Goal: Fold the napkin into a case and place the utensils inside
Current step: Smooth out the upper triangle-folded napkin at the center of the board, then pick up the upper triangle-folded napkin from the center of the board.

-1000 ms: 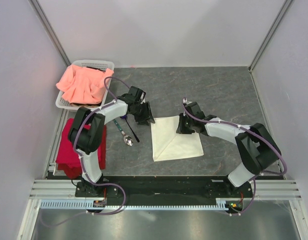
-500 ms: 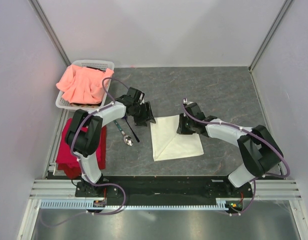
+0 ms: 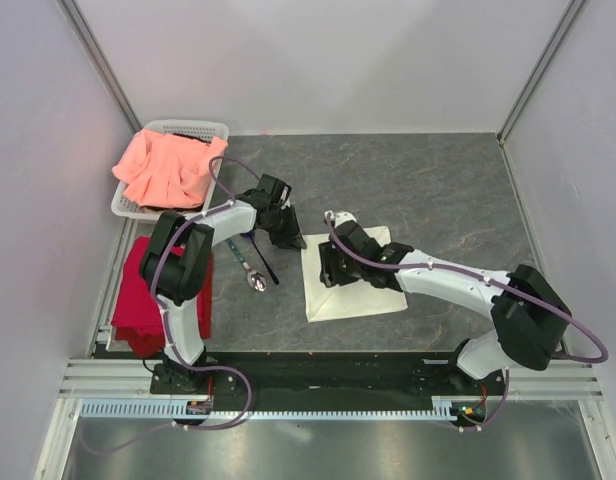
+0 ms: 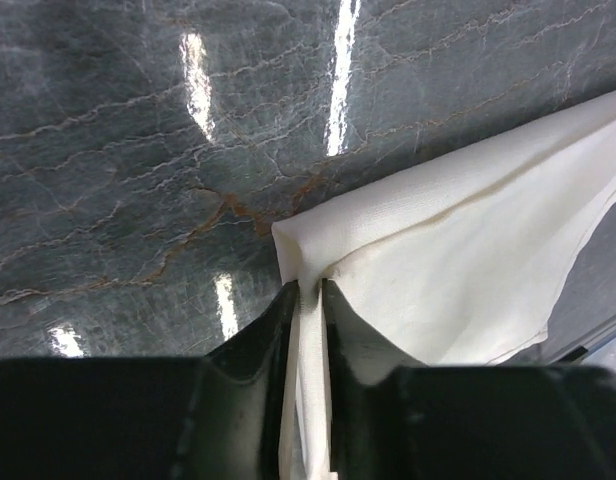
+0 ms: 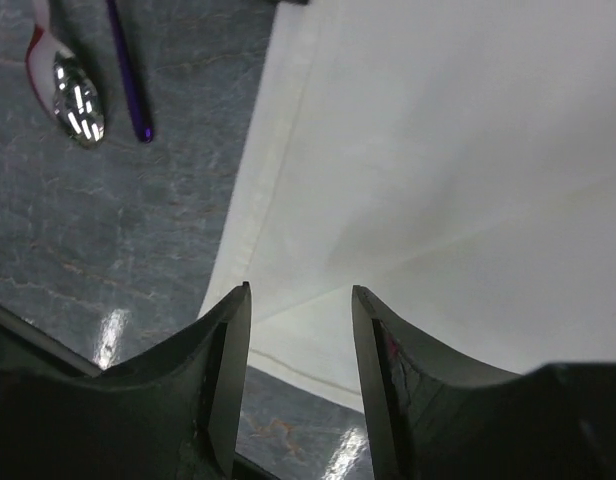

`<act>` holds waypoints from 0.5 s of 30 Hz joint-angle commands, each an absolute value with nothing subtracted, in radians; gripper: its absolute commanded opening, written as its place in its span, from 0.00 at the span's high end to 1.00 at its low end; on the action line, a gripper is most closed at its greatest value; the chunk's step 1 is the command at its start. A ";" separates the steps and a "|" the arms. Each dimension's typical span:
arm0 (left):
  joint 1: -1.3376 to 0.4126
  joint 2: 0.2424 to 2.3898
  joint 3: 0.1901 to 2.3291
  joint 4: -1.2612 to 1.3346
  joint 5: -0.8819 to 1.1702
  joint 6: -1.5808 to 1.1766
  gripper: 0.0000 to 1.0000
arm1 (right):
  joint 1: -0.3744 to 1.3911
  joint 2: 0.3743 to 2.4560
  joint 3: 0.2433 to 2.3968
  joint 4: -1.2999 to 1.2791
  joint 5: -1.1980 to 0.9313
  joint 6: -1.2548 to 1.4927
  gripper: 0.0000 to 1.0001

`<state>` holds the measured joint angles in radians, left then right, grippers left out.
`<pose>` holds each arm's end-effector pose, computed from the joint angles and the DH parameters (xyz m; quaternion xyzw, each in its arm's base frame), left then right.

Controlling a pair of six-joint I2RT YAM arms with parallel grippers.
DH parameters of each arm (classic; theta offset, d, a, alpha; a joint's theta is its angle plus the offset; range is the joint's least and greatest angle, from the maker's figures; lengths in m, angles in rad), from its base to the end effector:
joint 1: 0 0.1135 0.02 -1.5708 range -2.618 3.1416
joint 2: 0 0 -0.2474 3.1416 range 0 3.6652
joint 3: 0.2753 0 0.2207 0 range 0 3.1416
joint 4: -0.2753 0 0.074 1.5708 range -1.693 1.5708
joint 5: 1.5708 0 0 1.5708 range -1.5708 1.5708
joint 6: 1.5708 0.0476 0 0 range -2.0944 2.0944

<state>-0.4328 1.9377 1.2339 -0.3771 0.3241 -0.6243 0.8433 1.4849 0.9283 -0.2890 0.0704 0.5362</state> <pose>0.3255 -0.1671 0.1476 -0.0526 0.9568 -0.2559 0.1277 0.1963 0.2154 0.2078 -0.1306 0.9253 0.2002 0.2944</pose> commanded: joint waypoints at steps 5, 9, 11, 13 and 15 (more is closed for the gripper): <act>-0.420 1.795 1.200 -0.351 0.356 -0.637 0.57 | 1.046 1.588 1.080 -0.379 0.221 0.574 0.43; -0.403 1.689 1.120 -0.350 0.362 -0.647 0.50 | 1.101 1.643 1.126 -0.417 0.259 0.587 0.40; -0.391 1.652 1.098 -0.353 0.373 -0.653 0.50 | 1.130 1.670 1.144 -0.434 0.279 0.595 0.40; -0.376 1.608 1.072 -0.356 0.393 -0.655 0.50 | 1.156 1.696 1.163 -0.449 0.291 0.604 0.40; -0.365 1.580 1.052 -0.359 0.405 -0.653 0.51 | 1.175 1.709 1.170 -0.457 0.305 0.617 0.42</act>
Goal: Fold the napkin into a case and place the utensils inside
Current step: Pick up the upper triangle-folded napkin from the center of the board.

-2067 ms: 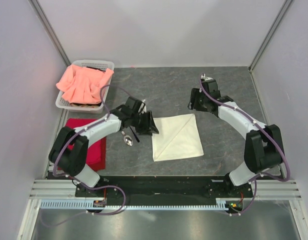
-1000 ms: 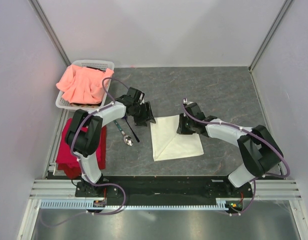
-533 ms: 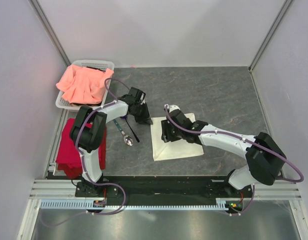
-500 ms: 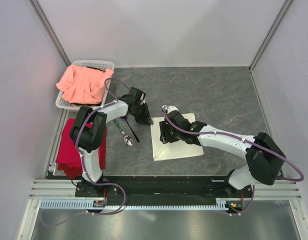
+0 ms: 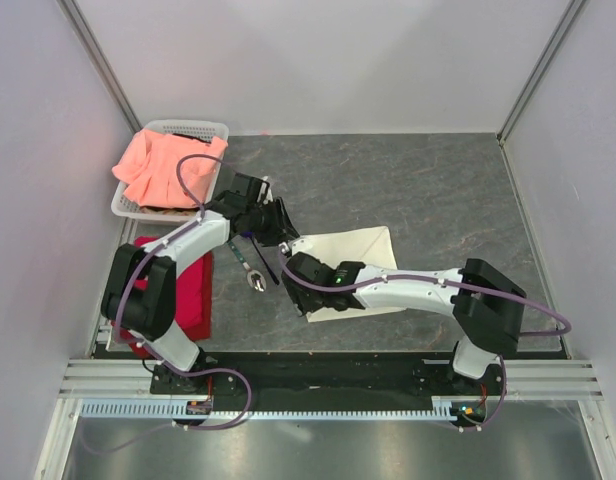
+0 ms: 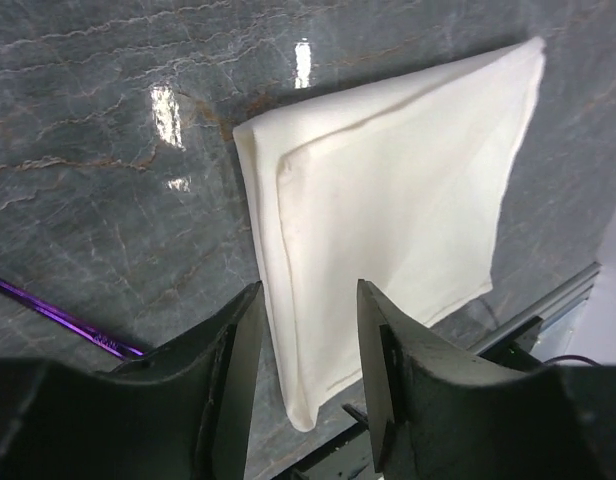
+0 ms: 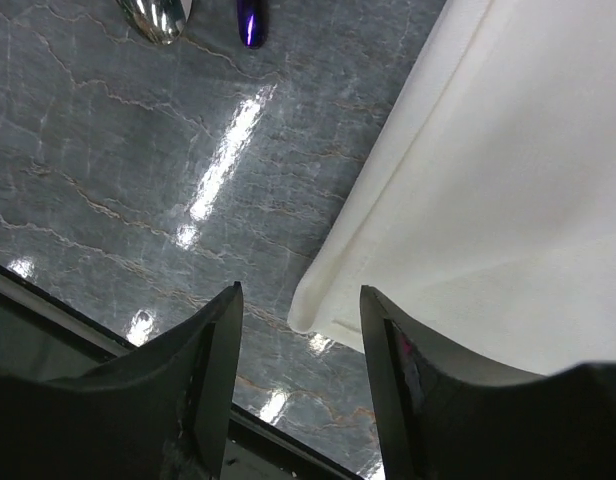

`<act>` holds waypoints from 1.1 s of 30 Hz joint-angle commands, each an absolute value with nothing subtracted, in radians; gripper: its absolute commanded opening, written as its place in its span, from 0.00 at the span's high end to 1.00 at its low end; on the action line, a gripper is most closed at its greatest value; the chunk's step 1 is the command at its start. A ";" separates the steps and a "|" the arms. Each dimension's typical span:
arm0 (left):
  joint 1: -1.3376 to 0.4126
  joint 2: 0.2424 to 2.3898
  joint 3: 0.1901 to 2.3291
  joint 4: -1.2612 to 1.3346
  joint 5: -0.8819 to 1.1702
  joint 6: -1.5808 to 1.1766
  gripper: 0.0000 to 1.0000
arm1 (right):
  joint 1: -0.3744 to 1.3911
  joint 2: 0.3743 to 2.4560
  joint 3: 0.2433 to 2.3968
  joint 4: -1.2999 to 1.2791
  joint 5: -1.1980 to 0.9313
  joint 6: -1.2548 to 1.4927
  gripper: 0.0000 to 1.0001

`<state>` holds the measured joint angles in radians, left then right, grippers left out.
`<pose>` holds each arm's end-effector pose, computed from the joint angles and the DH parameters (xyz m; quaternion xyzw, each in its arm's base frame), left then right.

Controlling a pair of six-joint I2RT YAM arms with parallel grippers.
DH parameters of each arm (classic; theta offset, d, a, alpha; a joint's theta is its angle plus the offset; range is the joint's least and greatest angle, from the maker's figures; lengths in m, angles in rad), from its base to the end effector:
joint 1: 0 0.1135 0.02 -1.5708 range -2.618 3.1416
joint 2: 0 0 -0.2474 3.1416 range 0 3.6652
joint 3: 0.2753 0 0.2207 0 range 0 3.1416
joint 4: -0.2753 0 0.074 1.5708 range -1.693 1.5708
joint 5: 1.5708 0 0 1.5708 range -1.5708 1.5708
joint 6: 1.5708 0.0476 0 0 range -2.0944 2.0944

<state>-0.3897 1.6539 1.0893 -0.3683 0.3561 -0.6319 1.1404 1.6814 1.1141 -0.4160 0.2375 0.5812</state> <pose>0.2922 -0.1379 0.2018 -0.0578 0.9344 -0.2976 0.1870 0.1459 0.2910 0.1958 -0.2293 0.9230 0.1441 0.2734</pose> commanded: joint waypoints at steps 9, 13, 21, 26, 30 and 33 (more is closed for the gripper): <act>-0.321 1.531 1.019 -0.368 0.442 -0.627 0.54 | 1.226 1.775 1.192 -0.477 0.337 0.655 0.55; -0.313 1.529 1.011 -0.364 0.448 -0.624 0.55 | 1.233 1.772 1.204 -0.495 0.363 0.657 0.55; -0.311 1.540 1.009 -0.356 0.462 -0.623 0.57 | 1.238 1.759 1.220 -0.540 0.408 0.649 0.53; -0.310 1.545 1.008 -0.353 0.463 -0.623 0.57 | 1.239 1.793 1.213 -0.542 0.410 0.649 0.53; -0.308 1.546 1.009 -0.351 0.468 -0.623 0.57 | 1.241 1.812 1.210 -0.525 0.397 0.644 0.54; -0.307 1.543 1.012 -0.353 0.468 -0.623 0.57 | 1.243 1.825 1.210 -0.514 0.394 0.643 0.56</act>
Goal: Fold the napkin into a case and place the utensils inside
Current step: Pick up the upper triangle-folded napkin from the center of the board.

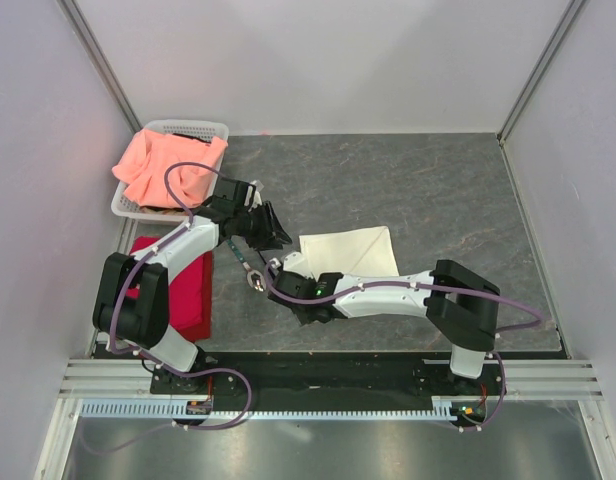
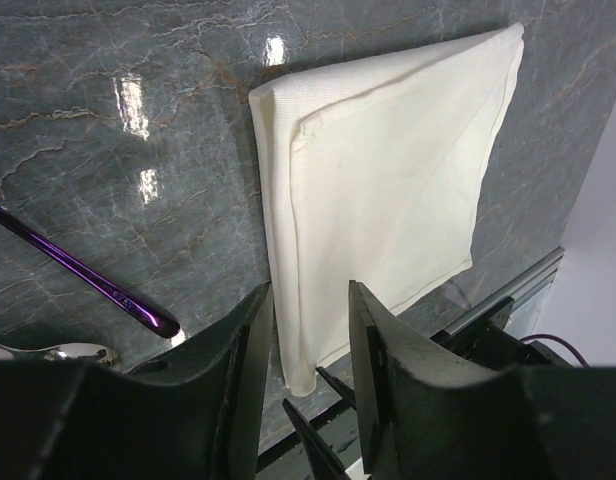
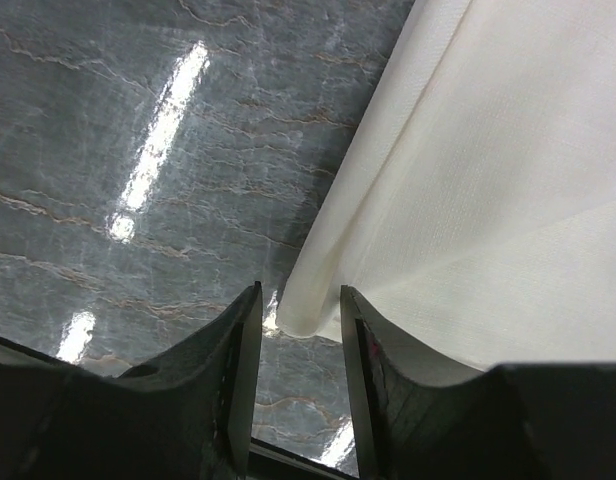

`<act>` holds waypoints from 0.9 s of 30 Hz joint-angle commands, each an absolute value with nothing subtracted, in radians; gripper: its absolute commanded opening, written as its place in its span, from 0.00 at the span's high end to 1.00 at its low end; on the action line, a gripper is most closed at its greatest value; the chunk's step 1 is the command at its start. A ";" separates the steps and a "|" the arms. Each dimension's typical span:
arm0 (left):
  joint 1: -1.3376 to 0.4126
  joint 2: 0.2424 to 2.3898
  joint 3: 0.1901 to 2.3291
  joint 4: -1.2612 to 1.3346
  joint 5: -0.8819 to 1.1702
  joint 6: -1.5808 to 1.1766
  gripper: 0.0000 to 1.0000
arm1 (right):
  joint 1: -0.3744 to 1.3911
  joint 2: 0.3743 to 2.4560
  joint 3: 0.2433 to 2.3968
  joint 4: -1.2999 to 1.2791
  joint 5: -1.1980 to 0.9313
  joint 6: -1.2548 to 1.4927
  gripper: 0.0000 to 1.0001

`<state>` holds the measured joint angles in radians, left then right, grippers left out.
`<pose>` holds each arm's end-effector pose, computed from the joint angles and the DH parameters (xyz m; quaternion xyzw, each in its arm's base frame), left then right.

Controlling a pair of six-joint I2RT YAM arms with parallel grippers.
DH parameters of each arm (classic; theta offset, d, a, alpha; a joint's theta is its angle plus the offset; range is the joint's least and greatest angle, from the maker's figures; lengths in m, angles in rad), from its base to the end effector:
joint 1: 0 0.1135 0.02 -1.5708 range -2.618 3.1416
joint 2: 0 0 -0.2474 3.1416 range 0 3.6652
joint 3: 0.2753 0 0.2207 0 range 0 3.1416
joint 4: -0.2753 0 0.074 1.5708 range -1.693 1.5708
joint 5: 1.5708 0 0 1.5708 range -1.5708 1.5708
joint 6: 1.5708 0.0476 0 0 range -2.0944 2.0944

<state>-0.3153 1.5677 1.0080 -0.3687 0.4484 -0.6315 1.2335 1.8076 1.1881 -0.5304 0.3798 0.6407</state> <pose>0.2799 -0.1130 0.2054 -0.0763 0.9246 -0.3281 0.1778 0.1272 0.3094 0.1716 -0.2428 0.9300 0.0560 0.2702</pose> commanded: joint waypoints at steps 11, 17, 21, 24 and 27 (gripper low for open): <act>-0.298 1.549 1.008 -0.351 0.483 -0.621 0.56 | 1.243 1.876 1.135 -0.466 0.361 0.644 0.56; -0.288 1.551 1.009 -0.353 0.495 -0.623 0.54 | 1.244 1.905 1.097 -0.468 0.385 0.643 0.56; -0.282 1.546 1.005 -0.351 0.499 -0.623 0.54 | 1.246 1.917 1.086 -0.483 0.411 0.640 0.69; -0.279 1.551 1.002 -0.353 0.502 -0.626 0.54 | 1.246 1.911 1.078 -0.480 0.428 0.641 0.86; -0.279 1.555 0.999 -0.342 0.521 -0.630 0.53 | 1.244 1.904 1.101 -0.492 0.442 0.635 0.92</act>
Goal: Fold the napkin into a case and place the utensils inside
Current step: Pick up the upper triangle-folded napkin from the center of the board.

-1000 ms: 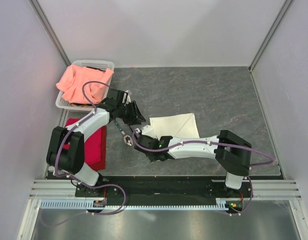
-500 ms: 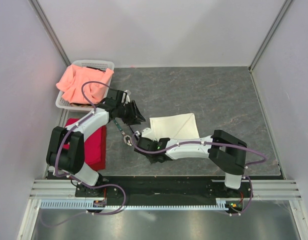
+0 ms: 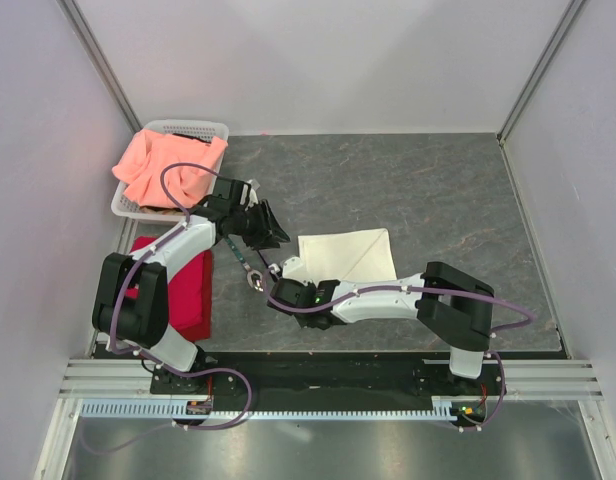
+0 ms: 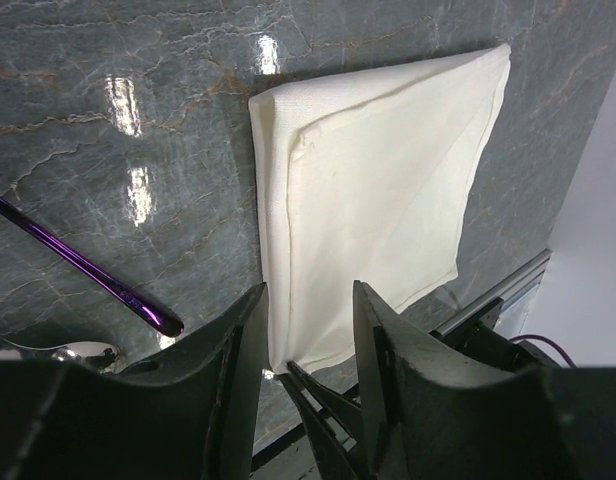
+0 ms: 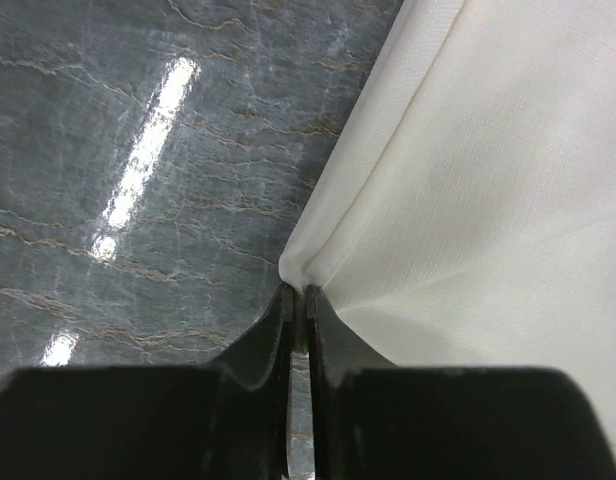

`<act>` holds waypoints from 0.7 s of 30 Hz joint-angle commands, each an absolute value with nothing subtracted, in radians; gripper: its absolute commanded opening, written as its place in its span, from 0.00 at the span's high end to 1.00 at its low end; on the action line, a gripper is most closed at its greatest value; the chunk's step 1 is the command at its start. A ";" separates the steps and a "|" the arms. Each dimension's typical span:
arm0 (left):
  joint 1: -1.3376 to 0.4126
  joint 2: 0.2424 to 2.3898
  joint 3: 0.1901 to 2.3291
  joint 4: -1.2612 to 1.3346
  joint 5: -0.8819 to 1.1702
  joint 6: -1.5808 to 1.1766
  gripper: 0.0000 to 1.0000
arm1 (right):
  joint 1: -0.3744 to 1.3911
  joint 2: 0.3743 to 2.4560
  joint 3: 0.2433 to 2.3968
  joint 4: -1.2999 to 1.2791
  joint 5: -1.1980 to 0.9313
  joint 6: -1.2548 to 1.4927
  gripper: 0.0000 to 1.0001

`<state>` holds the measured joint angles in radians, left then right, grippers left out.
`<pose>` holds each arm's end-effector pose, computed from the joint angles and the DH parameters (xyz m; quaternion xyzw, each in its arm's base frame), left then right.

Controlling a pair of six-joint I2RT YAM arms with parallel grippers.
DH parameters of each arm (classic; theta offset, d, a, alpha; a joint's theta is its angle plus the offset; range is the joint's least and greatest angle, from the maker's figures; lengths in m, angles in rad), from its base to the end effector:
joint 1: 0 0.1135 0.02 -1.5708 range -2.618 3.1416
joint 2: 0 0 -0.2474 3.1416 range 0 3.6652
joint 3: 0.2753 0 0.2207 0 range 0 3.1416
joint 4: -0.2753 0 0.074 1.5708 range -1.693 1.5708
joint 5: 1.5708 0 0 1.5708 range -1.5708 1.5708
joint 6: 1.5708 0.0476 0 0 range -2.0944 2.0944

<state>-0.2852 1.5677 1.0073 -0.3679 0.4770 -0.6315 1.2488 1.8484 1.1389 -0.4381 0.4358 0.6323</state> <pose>0.2824 -0.1056 0.2057 -0.0854 0.9210 -0.3368 0.1760 0.1254 0.3125 0.1518 -0.2463 0.9234 0.0411 0.2916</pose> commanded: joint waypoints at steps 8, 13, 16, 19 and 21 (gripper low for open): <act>-0.281 1.612 1.015 -0.299 0.606 -0.675 0.40 | 1.235 1.772 1.140 -0.502 0.457 0.637 1.00; -0.282 1.666 1.029 -0.249 0.655 -0.732 0.36 | 1.183 1.638 1.072 -0.459 0.379 0.608 1.00; -0.290 1.686 1.029 -0.213 0.666 -0.775 0.28 | 1.146 1.588 1.028 -0.434 0.344 0.592 1.00; -0.301 1.703 1.032 -0.176 0.667 -0.808 0.24 | 1.118 1.552 1.003 -0.431 0.321 0.581 1.00; -0.308 1.724 1.039 -0.173 0.661 -0.815 0.23 | 1.095 1.531 0.994 -0.430 0.305 0.581 1.00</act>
<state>-0.2916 1.6962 1.0050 -0.2478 0.6312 -0.7475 1.1244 1.5768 1.0245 -0.4473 0.3500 0.6022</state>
